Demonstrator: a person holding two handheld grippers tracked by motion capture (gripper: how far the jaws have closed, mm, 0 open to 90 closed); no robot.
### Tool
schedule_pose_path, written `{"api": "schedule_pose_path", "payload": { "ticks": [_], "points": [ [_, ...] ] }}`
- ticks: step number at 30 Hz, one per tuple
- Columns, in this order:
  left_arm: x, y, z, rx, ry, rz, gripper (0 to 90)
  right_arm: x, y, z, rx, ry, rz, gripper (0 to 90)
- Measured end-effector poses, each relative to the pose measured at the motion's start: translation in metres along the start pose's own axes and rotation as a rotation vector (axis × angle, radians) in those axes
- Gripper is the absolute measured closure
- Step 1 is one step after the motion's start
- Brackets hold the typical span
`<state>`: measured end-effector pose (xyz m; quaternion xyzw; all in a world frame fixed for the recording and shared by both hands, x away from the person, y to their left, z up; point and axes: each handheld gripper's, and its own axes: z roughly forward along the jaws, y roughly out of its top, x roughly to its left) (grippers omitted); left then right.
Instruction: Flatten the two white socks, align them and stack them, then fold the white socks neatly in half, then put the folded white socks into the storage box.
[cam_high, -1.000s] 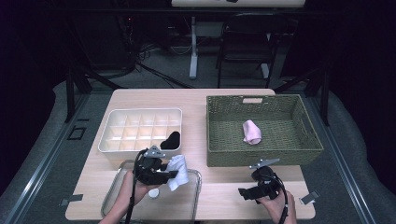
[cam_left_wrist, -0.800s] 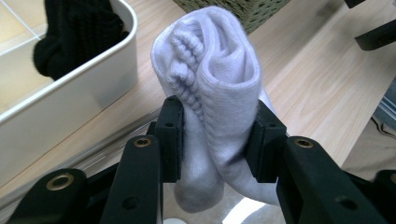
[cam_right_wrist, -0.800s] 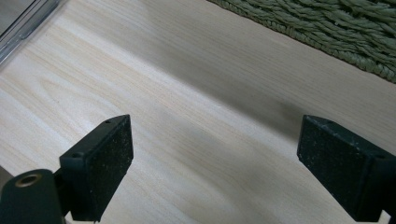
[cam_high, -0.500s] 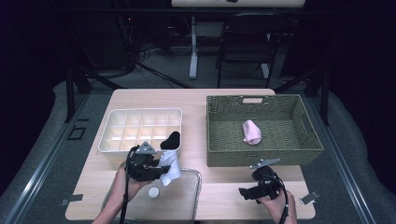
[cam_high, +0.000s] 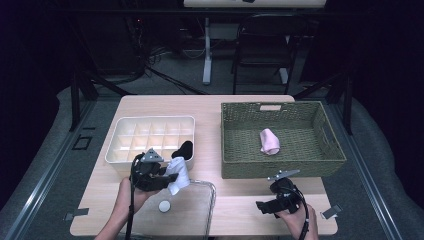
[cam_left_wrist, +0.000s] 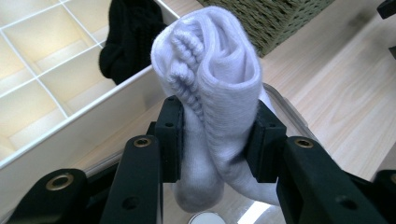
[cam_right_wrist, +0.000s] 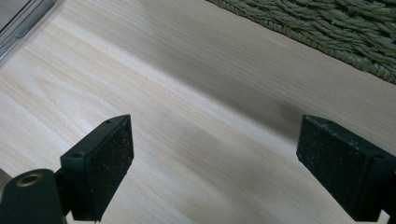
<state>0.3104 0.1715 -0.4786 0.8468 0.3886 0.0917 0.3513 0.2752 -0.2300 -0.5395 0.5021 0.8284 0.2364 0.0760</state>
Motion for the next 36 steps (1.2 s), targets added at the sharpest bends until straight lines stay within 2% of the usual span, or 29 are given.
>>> {"api": "schedule_pose_path", "payload": {
  "ticks": [7, 15, 16, 18, 28, 33, 36],
  "points": [
    [0.004, 0.001, -0.005, -0.012, 0.021, -0.002, 62.6, 0.001, 0.001, 0.001, -0.002, 0.003, -0.004, 10.4],
    [0.008, 0.006, -0.011, -0.043, 0.078, 0.005, 62.6, 0.000, 0.001, 0.001, 0.003, 0.002, -0.002, 10.5],
    [0.009, 0.007, -0.011, -0.044, 0.074, 0.003, 62.6, -0.001, 0.001, 0.000, 0.012, -0.009, -0.011, 10.5],
    [0.010, 0.007, -0.012, -0.045, 0.076, 0.001, 62.6, 0.000, 0.001, 0.001, -0.002, 0.005, 0.000, 10.5],
    [0.016, 0.011, -0.017, -0.067, 0.124, 0.004, 62.6, 0.000, 0.001, 0.001, 0.001, 0.001, -0.003, 10.6],
    [0.021, 0.014, -0.019, -0.089, 0.163, 0.008, 62.6, 0.000, 0.001, 0.001, 0.006, 0.001, -0.005, 10.5],
    [0.026, 0.015, -0.020, -0.104, 0.175, -0.004, 62.6, 0.001, 0.002, 0.001, 0.004, 0.001, -0.004, 10.5]
  ]
}}
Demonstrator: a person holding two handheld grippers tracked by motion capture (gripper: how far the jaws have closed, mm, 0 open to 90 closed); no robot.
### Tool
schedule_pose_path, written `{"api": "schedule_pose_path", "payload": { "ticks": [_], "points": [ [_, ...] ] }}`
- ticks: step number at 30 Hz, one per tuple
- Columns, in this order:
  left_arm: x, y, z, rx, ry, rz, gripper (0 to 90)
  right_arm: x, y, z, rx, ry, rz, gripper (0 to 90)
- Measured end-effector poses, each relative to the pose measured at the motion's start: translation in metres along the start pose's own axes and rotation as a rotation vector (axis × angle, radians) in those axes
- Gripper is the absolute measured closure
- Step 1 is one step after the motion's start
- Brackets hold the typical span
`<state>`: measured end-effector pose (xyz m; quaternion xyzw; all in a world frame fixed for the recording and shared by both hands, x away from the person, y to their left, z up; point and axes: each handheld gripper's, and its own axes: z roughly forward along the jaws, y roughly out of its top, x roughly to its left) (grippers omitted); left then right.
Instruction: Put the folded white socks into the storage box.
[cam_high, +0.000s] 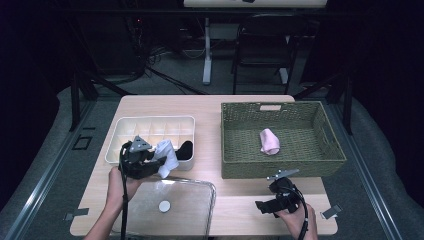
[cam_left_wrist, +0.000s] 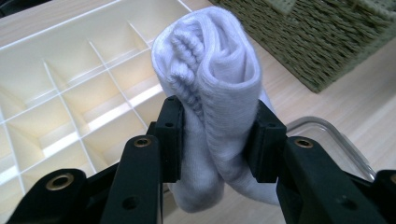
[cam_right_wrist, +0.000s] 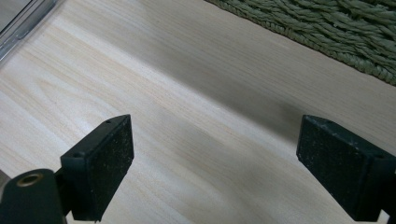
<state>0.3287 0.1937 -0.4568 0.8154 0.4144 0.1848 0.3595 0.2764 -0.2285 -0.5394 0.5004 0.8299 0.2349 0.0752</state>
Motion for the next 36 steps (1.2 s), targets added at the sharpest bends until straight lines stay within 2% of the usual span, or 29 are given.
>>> {"api": "schedule_pose_path", "payload": {
  "ticks": [10, 12, 15, 20, 24, 31, 36],
  "points": [
    [0.014, 0.007, 0.004, -0.036, 0.055, -0.025, 62.7, -0.001, 0.000, -0.001, 0.009, -0.011, -0.006, 10.5],
    [0.016, 0.008, 0.006, -0.035, 0.074, -0.021, 62.7, 0.000, 0.000, 0.000, -0.009, 0.004, 0.006, 10.5],
    [0.021, 0.007, 0.010, -0.025, 0.080, -0.029, 62.7, 0.000, 0.000, 0.000, -0.007, -0.004, 0.000, 10.5],
    [0.025, 0.008, 0.019, 0.013, 0.116, -0.011, 62.7, 0.000, 0.001, 0.000, 0.001, -0.002, 0.002, 10.1],
    [0.026, 0.011, 0.027, 0.040, 0.140, 0.023, 62.6, 0.001, 0.001, -0.001, -0.008, 0.000, 0.003, 10.1],
    [0.030, 0.017, 0.044, 0.087, 0.161, 0.058, 62.6, 0.001, 0.000, -0.002, -0.007, -0.002, -0.002, 10.0],
    [0.032, 0.020, 0.055, 0.126, 0.155, 0.089, 62.7, 0.001, 0.000, -0.001, -0.015, -0.003, 0.004, 10.0]
  ]
}}
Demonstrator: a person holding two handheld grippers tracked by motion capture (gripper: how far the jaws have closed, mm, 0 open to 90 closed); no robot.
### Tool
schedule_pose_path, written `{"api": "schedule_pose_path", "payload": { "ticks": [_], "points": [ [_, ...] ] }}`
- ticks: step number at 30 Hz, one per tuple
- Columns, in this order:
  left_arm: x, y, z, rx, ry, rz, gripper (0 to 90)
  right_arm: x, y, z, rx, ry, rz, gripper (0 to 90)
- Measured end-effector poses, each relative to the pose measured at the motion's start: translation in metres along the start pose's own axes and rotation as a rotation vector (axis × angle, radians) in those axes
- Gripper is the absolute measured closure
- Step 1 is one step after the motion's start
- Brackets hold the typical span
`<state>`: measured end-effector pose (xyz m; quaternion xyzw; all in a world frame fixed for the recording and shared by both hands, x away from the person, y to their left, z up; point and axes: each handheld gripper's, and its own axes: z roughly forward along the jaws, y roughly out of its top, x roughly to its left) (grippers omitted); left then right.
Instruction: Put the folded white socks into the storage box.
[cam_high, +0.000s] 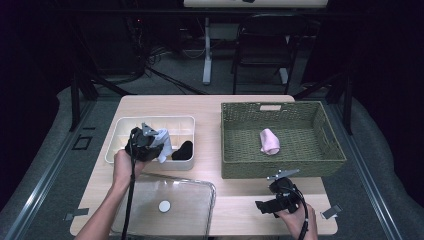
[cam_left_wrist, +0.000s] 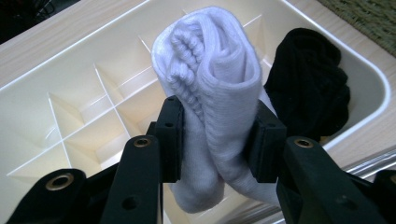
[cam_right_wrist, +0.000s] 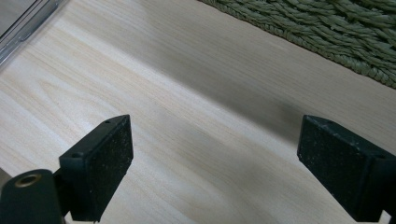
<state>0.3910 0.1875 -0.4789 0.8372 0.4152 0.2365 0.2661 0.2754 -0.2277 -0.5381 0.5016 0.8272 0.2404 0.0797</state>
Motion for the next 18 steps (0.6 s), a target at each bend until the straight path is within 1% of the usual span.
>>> {"api": "schedule_pose_path", "payload": {
  "ticks": [4, 5, 6, 7, 8, 9, 10, 13, 14, 16, 17, 18],
  "points": [
    [0.001, 0.004, 0.006, 0.029, -0.010, 0.026, 62.6, 0.001, 0.000, 0.000, -0.003, -0.001, 0.001, 10.0],
    [0.000, 0.006, 0.007, 0.038, -0.008, 0.033, 62.7, 0.001, 0.000, 0.000, 0.000, -0.001, -0.003, 10.0],
    [0.000, 0.006, 0.009, 0.037, -0.003, 0.038, 62.6, 0.001, 0.000, 0.000, 0.000, -0.002, -0.003, 10.0],
    [0.000, 0.008, 0.010, 0.051, -0.016, 0.041, 62.7, 0.000, 0.000, 0.000, 0.001, -0.001, -0.003, 10.0],
    [0.000, 0.008, 0.010, 0.051, -0.016, 0.041, 62.7, 0.000, 0.000, 0.000, 0.001, -0.001, -0.003, 10.0],
    [-0.001, 0.009, 0.013, 0.061, -0.010, 0.056, 62.7, 0.000, 0.000, 0.000, -0.004, 0.001, 0.003, 9.9],
    [-0.001, 0.009, 0.015, 0.074, -0.020, 0.058, 62.6, 0.000, 0.000, 0.000, 0.001, 0.004, 0.000, 9.9],
    [0.001, 0.010, 0.022, 0.084, -0.037, 0.049, 62.6, 0.000, 0.000, 0.000, 0.003, 0.001, -0.001, 9.9],
    [0.002, 0.010, 0.024, 0.088, -0.060, 0.041, 62.7, 0.000, 0.000, 0.001, 0.003, 0.001, -0.002, 9.9],
    [0.004, 0.010, 0.028, 0.087, -0.074, 0.028, 62.6, 0.000, 0.000, 0.001, 0.004, 0.001, -0.002, 9.9],
    [0.006, 0.009, 0.030, 0.083, -0.106, 0.008, 62.6, 0.000, 0.000, 0.001, 0.006, 0.001, 0.000, 9.9],
    [0.006, 0.009, 0.030, 0.083, -0.106, 0.008, 62.6, 0.000, 0.000, 0.001, 0.009, 0.001, -0.001, 9.9]
  ]
}}
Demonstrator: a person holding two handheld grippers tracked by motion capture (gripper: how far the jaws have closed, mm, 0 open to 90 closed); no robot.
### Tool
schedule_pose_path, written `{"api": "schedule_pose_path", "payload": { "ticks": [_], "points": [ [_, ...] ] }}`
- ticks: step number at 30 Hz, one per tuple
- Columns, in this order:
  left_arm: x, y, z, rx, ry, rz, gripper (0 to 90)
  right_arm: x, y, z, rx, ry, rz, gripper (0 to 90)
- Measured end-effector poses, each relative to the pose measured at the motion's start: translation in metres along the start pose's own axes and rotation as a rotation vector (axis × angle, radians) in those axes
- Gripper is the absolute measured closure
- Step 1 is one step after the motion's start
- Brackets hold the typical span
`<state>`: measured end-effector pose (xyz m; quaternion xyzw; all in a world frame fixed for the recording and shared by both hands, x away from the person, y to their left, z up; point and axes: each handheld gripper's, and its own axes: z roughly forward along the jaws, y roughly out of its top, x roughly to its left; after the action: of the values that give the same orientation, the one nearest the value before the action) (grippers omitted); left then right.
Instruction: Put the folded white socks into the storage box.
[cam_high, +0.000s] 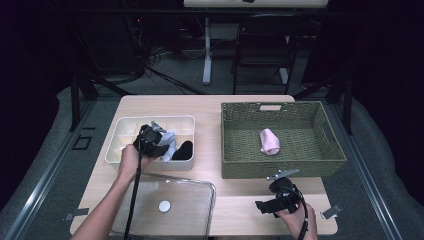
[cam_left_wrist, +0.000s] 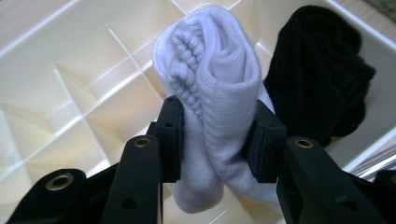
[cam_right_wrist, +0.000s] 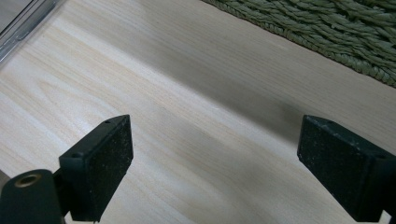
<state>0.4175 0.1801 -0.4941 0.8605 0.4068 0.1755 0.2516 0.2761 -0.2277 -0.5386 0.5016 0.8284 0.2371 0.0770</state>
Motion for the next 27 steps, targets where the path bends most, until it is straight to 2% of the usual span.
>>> {"api": "schedule_pose_path", "payload": {
  "ticks": [2, 5, 7, 15, 23, 25, 27],
  "points": [
    [0.005, -0.002, 0.002, 0.003, -0.034, -0.028, 62.6, 0.000, 0.000, 0.000, 0.011, -0.005, -0.004, 9.9],
    [0.008, -0.003, 0.004, 0.003, -0.044, -0.041, 62.8, 0.000, 0.000, 0.001, 0.004, -0.005, -0.003, 9.9],
    [0.011, -0.005, 0.008, 0.016, -0.068, -0.059, 62.9, 0.001, 0.001, 0.001, 0.001, 0.005, 0.000, 10.0],
    [0.007, -0.003, 0.013, 0.050, -0.054, -0.030, 64.0, 0.003, 0.002, 0.001, 0.004, 0.002, -0.003, 10.1],
    [0.007, 0.000, 0.016, 0.104, -0.078, -0.003, 66.4, 0.004, 0.002, 0.001, -0.001, 0.001, -0.005, 10.2],
    [0.010, -0.001, 0.015, 0.096, -0.094, -0.013, 65.9, 0.004, 0.002, 0.001, -0.003, -0.002, -0.006, 10.2],
    [0.014, -0.003, 0.014, 0.079, -0.110, -0.043, 62.0, 0.003, 0.002, 0.000, 0.001, -0.006, -0.009, 10.2]
  ]
}}
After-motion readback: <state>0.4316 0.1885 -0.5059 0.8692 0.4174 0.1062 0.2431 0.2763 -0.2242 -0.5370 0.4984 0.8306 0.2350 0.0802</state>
